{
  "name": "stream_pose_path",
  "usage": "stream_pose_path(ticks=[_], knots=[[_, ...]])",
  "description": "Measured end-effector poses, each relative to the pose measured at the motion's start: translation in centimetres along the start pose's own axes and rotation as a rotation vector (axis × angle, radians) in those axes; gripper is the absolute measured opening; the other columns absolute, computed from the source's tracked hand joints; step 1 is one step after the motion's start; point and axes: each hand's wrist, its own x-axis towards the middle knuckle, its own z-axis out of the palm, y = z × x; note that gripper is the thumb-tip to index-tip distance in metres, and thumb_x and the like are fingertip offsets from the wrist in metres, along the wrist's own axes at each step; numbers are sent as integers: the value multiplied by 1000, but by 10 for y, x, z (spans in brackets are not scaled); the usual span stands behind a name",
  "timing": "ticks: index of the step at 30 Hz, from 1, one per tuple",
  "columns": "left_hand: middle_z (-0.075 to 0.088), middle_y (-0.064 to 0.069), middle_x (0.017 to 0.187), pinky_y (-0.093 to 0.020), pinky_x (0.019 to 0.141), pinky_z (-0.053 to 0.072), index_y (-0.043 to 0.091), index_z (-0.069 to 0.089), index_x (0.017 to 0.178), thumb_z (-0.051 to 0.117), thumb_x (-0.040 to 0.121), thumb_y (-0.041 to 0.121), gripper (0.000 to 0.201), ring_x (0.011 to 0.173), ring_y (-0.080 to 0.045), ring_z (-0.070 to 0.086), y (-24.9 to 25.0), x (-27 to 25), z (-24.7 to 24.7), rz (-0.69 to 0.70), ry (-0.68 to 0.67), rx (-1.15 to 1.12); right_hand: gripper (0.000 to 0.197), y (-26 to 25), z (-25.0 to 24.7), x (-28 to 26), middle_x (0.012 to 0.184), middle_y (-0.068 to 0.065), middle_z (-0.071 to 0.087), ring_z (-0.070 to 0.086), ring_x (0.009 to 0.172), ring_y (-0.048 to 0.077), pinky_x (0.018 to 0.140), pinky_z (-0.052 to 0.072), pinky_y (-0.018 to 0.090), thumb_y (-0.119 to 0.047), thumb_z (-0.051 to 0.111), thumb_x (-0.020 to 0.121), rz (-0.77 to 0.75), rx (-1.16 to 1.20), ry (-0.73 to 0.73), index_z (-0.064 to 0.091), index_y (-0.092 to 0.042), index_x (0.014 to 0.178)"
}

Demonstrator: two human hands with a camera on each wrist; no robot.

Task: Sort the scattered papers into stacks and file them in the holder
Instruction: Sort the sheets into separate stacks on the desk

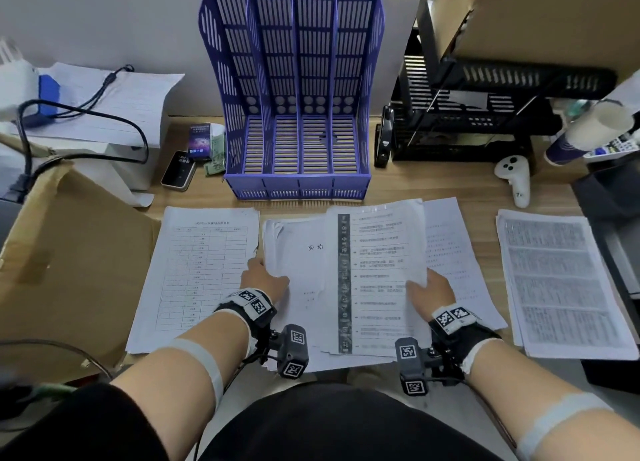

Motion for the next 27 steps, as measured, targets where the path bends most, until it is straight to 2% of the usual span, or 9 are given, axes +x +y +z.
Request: stream_pose_path(ticks=[5, 7, 8, 10, 13, 15, 18, 22, 27], knots=[[65, -13, 112, -30, 79, 46, 4, 59, 116, 71, 85, 27, 41, 108, -33, 60, -3, -1, 1, -26, -130, -39, 30, -11, 28, -6, 122, 6, 65, 56, 96, 21, 85, 43, 26, -15, 48, 96, -69, -50, -155, 61, -12, 123], [65, -18, 119, -28, 68, 51, -2, 56, 125, 71, 85, 35, 57, 109, -36, 64, -5, -6, 3, -73, -206, -38, 28, -9, 36, -6, 118, 8, 67, 57, 92, 22, 83, 45, 28, -15, 46, 95, -61, -87, -143, 61, -11, 118], [64, -19, 123, -32, 70, 55, -1, 53, 131, 72, 84, 40, 65, 109, -37, 64, -8, -8, 4, -76, -222, -53, 28, -9, 37, -7, 118, 8, 67, 58, 94, 23, 84, 46, 29, -15, 45, 95, -54, -88, -144, 61, -11, 118], [63, -15, 130, -39, 90, 55, 4, 51, 136, 71, 83, 46, 69, 114, -35, 62, -14, -7, 6, -11, -209, -97, 30, -9, 37, -8, 123, 7, 65, 60, 105, 26, 88, 44, 27, -14, 45, 96, -51, -73, -166, 59, -12, 123], [61, -11, 133, -37, 101, 47, 7, 51, 137, 62, 93, 36, 55, 120, -32, 59, -15, -14, 0, 69, -208, -170, 34, -7, 35, -11, 128, 7, 63, 57, 116, 28, 89, 38, 26, -12, 44, 98, -61, -41, -166, 57, -12, 129], [61, -13, 132, -37, 101, 46, 5, 52, 137, 59, 95, 30, 49, 117, -32, 59, -9, -17, -11, 89, -140, -182, 35, -8, 34, -12, 128, 8, 63, 57, 114, 28, 89, 39, 26, -11, 43, 97, -62, -19, -121, 57, -13, 129], [65, -11, 110, -30, 82, 44, 4, 61, 124, 52, 97, 16, 31, 93, -26, 57, 0, -18, -42, 138, 22, -182, 36, -11, 33, -8, 127, 9, 62, 57, 113, 29, 88, 40, 27, -9, 41, 97, -53, -15, -104, 56, -14, 129], [62, -12, 95, -30, 77, 41, 5, 65, 110, 51, 95, 11, 21, 87, -28, 56, -5, -15, -107, 193, 200, -173, 33, -16, 39, 4, 122, 12, 63, 55, 96, 26, 90, 45, 32, -7, 39, 94, -56, -94, -132, 58, -10, 122], [54, -15, 76, -32, 60, 33, -3, 60, 85, 53, 91, 4, 12, 73, -23, 47, -21, -25, -165, 260, 359, -136, 34, -36, 56, 6, 114, 15, 63, 51, 86, 26, 80, 42, 29, -6, 36, 95, -84, -170, -182, 56, -7, 122]])
